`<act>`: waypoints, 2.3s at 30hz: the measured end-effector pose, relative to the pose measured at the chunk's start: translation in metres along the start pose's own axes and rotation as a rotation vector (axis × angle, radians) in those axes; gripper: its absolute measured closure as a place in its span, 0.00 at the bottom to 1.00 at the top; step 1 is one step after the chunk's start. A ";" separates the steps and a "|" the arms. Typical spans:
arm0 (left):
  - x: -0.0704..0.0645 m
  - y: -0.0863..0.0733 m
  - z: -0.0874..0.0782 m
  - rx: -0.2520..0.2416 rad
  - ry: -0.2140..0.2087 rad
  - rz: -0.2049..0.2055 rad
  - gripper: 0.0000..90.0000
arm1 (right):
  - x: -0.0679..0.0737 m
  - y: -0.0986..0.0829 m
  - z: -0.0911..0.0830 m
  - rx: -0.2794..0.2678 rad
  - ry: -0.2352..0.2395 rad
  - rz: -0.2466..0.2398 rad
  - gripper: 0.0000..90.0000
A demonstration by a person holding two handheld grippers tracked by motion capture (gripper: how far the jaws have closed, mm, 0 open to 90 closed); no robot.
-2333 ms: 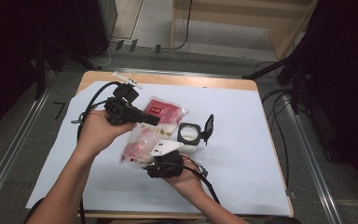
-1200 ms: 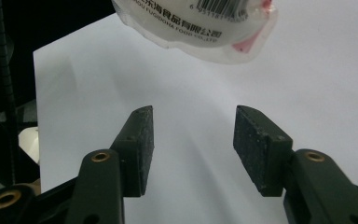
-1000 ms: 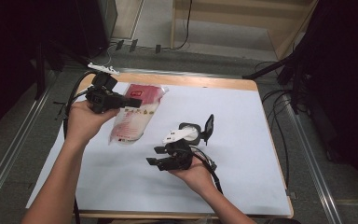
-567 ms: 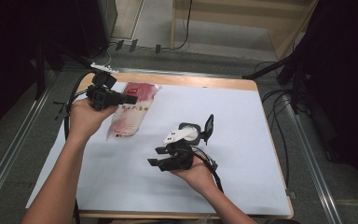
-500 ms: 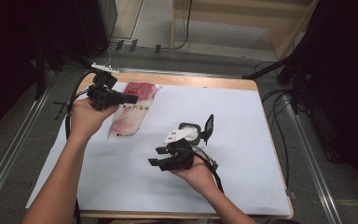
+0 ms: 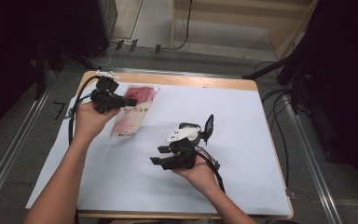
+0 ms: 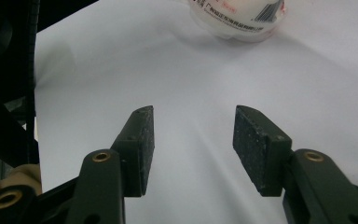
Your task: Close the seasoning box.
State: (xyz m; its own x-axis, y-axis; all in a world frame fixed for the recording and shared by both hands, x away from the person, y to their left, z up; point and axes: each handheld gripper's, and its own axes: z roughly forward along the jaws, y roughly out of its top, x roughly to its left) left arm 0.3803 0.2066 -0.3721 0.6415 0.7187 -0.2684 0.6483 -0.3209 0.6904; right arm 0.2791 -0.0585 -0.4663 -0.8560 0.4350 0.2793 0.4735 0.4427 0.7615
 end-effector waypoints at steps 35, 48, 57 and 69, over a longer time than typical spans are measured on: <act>0.006 -0.026 -0.047 -0.032 -0.016 -0.025 0.64 | -0.010 0.013 -0.011 -0.027 0.005 0.002 0.55; -0.001 -0.020 -0.069 -0.032 -0.025 -0.031 0.58 | -0.012 0.017 -0.022 -0.042 -0.009 -0.005 0.59; -0.006 -0.015 -0.089 -0.075 -0.004 -0.040 0.54 | -0.014 0.020 -0.030 -0.030 0.006 0.005 0.72; -0.001 -0.017 -0.117 -0.154 0.022 -0.069 0.53 | -0.018 0.023 -0.044 -0.007 0.006 0.003 0.91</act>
State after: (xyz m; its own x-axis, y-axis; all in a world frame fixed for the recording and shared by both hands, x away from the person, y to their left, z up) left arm 0.3207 0.2836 -0.3047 0.5873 0.7497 -0.3050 0.6190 -0.1732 0.7661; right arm 0.2969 -0.0902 -0.4281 -0.8556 0.4320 0.2853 0.4750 0.4359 0.7644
